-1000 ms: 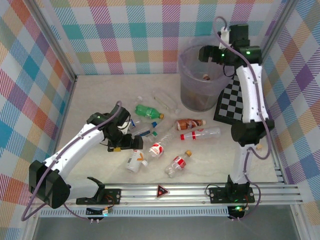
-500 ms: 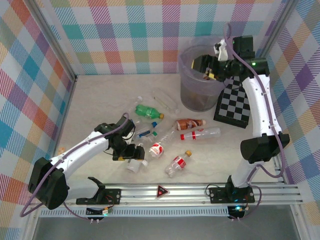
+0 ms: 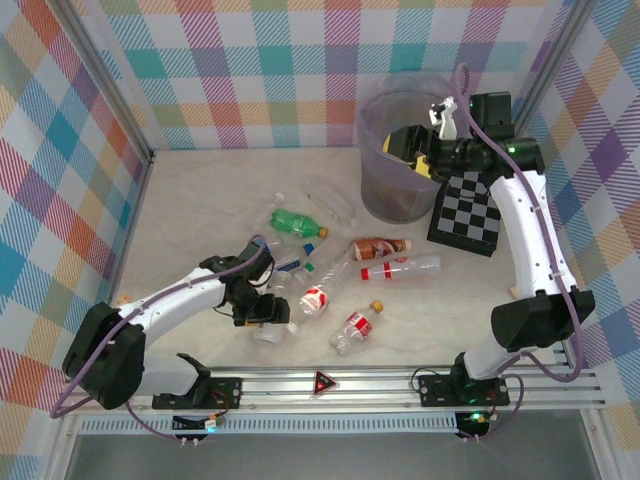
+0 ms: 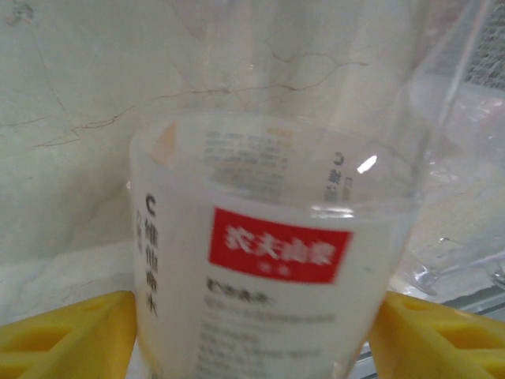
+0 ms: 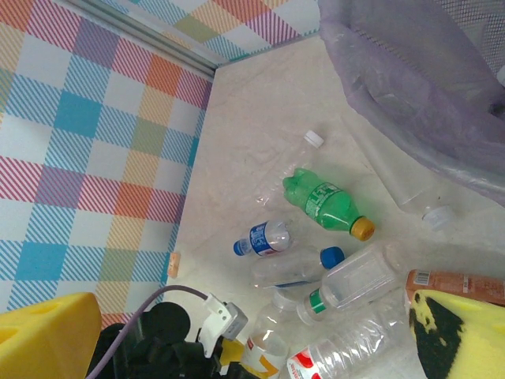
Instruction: Put the plastic bottles in the bin
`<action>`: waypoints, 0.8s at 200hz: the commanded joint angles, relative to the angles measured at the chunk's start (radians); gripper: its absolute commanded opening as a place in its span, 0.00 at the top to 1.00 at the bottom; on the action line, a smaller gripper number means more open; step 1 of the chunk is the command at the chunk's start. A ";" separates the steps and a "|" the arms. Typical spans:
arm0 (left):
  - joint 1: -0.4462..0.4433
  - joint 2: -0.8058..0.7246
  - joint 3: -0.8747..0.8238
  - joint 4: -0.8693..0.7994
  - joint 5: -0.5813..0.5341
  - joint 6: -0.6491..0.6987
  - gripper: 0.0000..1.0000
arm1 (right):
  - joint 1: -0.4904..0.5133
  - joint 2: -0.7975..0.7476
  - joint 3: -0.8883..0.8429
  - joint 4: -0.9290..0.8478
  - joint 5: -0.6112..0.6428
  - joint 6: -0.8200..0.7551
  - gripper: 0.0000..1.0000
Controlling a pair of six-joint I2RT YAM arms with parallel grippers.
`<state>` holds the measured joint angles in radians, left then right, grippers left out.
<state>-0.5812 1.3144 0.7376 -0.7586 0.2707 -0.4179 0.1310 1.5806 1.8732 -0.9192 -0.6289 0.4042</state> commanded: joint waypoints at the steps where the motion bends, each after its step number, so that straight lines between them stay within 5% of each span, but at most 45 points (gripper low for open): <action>1: -0.009 0.028 -0.017 0.032 -0.009 -0.015 0.23 | -0.002 -0.016 -0.015 0.008 0.000 0.001 0.00; 89: -0.031 -0.015 0.068 -0.068 -0.061 0.002 0.39 | -0.002 -0.040 -0.040 0.009 -0.005 -0.016 0.00; 160: -0.027 -0.063 0.390 -0.314 -0.187 0.084 0.46 | -0.001 -0.150 -0.157 0.102 -0.102 -0.016 0.01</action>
<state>-0.6029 1.2701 1.0176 -0.9554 0.1619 -0.3756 0.1310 1.4780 1.7535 -0.8814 -0.6525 0.4004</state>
